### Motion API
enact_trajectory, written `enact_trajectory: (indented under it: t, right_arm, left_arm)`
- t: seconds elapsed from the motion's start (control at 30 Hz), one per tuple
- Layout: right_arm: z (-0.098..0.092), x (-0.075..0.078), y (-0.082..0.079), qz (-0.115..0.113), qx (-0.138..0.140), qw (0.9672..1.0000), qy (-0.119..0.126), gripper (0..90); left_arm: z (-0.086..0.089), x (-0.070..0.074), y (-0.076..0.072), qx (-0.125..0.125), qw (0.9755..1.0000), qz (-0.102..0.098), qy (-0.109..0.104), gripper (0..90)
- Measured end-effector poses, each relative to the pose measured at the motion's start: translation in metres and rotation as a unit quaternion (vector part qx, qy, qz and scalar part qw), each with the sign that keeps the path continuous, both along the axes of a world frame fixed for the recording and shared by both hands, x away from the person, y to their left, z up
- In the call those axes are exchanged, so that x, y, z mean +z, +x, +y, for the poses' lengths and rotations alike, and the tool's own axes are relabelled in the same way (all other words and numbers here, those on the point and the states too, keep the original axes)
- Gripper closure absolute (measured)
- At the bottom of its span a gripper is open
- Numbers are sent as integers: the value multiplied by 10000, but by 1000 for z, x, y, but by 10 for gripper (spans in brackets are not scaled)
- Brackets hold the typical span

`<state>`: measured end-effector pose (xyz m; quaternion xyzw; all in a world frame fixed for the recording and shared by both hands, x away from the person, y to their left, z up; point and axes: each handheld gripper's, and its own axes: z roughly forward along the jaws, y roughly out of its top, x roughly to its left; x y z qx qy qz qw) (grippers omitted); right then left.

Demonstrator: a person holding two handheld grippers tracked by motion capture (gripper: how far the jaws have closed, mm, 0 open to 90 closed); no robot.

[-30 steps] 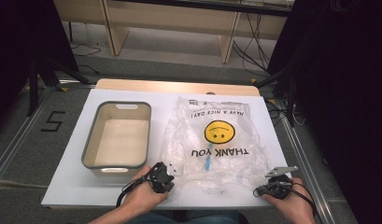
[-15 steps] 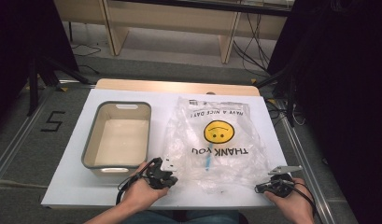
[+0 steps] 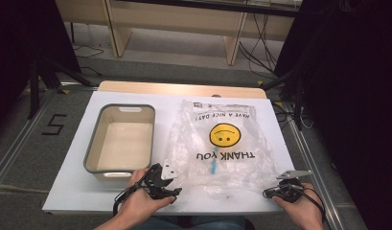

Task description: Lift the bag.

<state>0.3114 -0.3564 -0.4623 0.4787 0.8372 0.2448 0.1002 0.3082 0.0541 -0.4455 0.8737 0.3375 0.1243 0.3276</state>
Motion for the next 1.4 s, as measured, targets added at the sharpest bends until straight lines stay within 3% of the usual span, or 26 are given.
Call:
enact_trajectory:
  t: [0.1,0.2,0.37,0.5,0.77,1.1,1.4]
  right_arm:
    - [0,0,0,15,25,10000,-12,900]
    - [0,-1,0,13,28,10000,-16,900]
    - [1,-1,1,10,38,10000,-30,900]
    - [1,-1,1,7,31,10000,-29,900]
    - [2,-1,1,5,42,10000,-42,900]
    - [2,-1,2,17,38,10000,-35,900]
    - [2,-1,2,22,37,10000,-29,900]
  left_arm:
    - [4,-1,-6,131,9999,98,41,361]
    - [7,-7,-11,149,9991,313,255,332]
    - [9,-22,-11,172,9964,721,417,337]
    - [7,-28,-7,158,9952,840,466,354]
    - [1,-29,-6,49,9950,758,645,444]
    - [-6,-26,1,-272,9933,767,822,693]
    - [-7,-27,2,-442,9939,674,757,892]
